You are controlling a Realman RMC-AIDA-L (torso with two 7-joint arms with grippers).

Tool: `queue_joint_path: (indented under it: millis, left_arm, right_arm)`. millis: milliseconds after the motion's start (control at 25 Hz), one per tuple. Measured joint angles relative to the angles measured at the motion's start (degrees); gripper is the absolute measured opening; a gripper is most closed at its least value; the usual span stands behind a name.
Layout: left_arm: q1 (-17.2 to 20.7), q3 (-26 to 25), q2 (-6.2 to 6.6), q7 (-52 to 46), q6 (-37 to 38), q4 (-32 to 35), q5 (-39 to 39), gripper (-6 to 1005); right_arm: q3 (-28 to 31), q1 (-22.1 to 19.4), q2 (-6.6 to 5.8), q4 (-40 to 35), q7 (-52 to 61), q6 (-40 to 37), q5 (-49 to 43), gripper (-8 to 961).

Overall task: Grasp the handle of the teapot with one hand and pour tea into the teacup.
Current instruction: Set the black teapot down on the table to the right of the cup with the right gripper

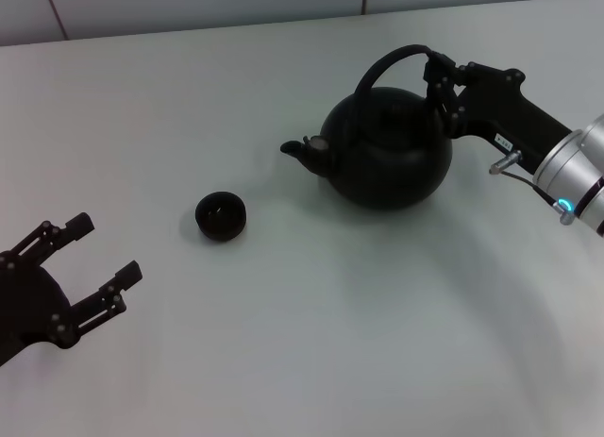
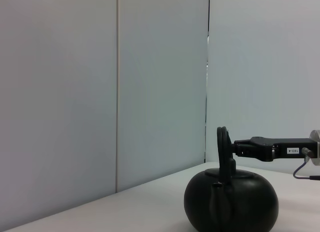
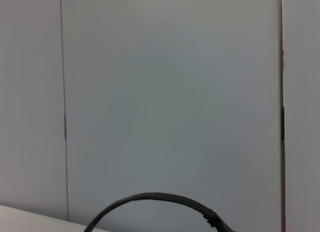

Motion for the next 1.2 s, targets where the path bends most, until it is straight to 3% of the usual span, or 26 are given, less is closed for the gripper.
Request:
queue_joint_path:
  millis: [640, 1040, 1200]
  left_arm:
    - [-0.26, -0.11, -0.16, 0.0, -0.09, 0.0, 0.0, 813]
    - [-0.36, -0.1, -0.24, 0.0, -0.05, 0.0, -0.18, 813]
    - [-0.45, -0.11, -0.25, 0.0, -0.19, -0.03, -0.19, 813]
  right_arm:
    - [-0.07, 0.49, 0.0, -0.08, -2.1, 1.27, -0.24, 130]
    - [0.81, -0.52, 0.0, -0.69, -2.1, -1.36, 0.0, 503]
    - [0.42, -2.75, -0.02, -0.49, -2.1, -4.31, -0.17, 670]
